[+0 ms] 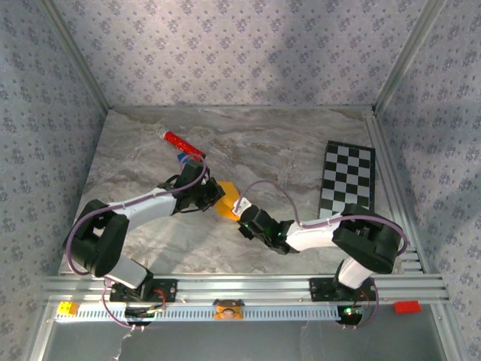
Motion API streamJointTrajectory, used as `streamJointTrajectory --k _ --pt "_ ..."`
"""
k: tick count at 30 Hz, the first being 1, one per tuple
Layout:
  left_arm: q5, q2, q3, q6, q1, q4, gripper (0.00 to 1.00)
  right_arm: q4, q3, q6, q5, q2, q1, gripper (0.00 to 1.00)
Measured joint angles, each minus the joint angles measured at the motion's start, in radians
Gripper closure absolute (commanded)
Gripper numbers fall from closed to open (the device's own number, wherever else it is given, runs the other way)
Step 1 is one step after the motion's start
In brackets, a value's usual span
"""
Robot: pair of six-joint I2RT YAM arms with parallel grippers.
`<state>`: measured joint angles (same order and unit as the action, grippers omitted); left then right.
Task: Fold a paper plane with a square sheet of paper (pick it up from the middle)
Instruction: Fourth fold the wing at the center of the table.
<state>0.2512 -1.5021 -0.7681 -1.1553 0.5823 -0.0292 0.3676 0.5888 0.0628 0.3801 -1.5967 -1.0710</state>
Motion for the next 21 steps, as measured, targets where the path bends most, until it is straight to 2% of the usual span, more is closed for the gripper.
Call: streamJointTrajectory --k 11,21 --pt "0.000 0.000 0.000 0.003 0.000 -0.002 0.96 -0.001 0.000 -0.023 0.002 0.000 0.000 0.71" --pt "0.000 0.000 0.000 0.003 0.000 -0.002 0.97 -0.005 0.006 -0.043 0.007 -0.014 0.000 0.71"
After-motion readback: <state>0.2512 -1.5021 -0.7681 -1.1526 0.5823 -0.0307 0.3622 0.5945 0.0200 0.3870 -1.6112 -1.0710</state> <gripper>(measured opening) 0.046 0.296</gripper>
